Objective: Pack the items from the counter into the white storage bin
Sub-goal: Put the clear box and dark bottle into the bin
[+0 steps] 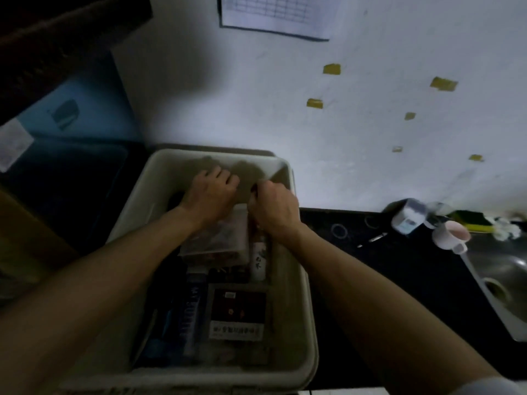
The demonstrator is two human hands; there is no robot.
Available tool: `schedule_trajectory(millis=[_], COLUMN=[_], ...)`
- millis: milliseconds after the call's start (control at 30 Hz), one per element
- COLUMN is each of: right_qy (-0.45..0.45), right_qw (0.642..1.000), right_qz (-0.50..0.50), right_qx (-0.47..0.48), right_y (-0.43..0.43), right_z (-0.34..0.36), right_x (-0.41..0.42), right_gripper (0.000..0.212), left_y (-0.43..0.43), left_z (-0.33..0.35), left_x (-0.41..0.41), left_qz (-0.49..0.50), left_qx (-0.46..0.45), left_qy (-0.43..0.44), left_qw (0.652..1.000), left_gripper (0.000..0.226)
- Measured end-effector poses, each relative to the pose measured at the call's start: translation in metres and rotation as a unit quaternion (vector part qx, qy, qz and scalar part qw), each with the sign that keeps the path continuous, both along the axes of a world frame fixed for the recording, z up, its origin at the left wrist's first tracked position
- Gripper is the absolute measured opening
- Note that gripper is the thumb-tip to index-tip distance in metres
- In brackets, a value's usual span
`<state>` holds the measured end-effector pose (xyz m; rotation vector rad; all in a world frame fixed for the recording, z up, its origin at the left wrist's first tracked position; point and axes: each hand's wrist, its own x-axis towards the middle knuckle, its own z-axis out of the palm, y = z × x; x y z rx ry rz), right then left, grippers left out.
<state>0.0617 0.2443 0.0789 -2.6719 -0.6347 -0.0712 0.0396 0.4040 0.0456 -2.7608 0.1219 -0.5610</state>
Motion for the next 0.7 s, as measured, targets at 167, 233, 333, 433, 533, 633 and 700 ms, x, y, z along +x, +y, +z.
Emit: schedule_trajectory(millis=[167, 233, 333, 433, 533, 633, 700], right_qy=[-0.06, -0.04, -0.016, -0.004, 0.002, 0.004, 0.005], right_qw=[0.996, 0.994, 0.986, 0.976, 0.969, 0.962, 0.958], right_qz=[-0.067, -0.1, -0.159, -0.209, -0.24, -0.269, -0.283], right_qx=[0.013, 0.027, 0.054, 0.059, 0.055, 0.047, 0.043], right_y=[-0.045, -0.069, -0.112, -0.157, -0.2, -0.239, -0.264], right_z=[0.02, 0.025, 0.029, 0.029, 0.028, 0.025, 0.022], right_x=[0.015, 0.026, 0.043, 0.055, 0.065, 0.073, 0.076], right_gripper=[0.023, 0.025, 0.027, 0.027, 0.026, 0.025, 0.025], left_y=[-0.041, -0.06, -0.088, -0.117, -0.149, -0.182, -0.205], left_z=[0.028, 0.039, 0.052, 0.059, 0.06, 0.06, 0.058], left_x=[0.019, 0.025, 0.037, 0.051, 0.068, 0.083, 0.092], left_qz=[-0.059, -0.078, -0.084, -0.094, -0.103, -0.114, -0.126], left_qx=[-0.058, -0.071, -0.07, -0.084, -0.084, -0.081, -0.074], left_qy=[-0.066, -0.082, -0.083, -0.077, -0.064, -0.049, -0.039], left_qw=[0.994, 0.991, 0.991, 0.989, 0.989, 0.989, 0.988], left_gripper=[0.019, 0.023, 0.026, 0.027, 0.029, 0.031, 0.032])
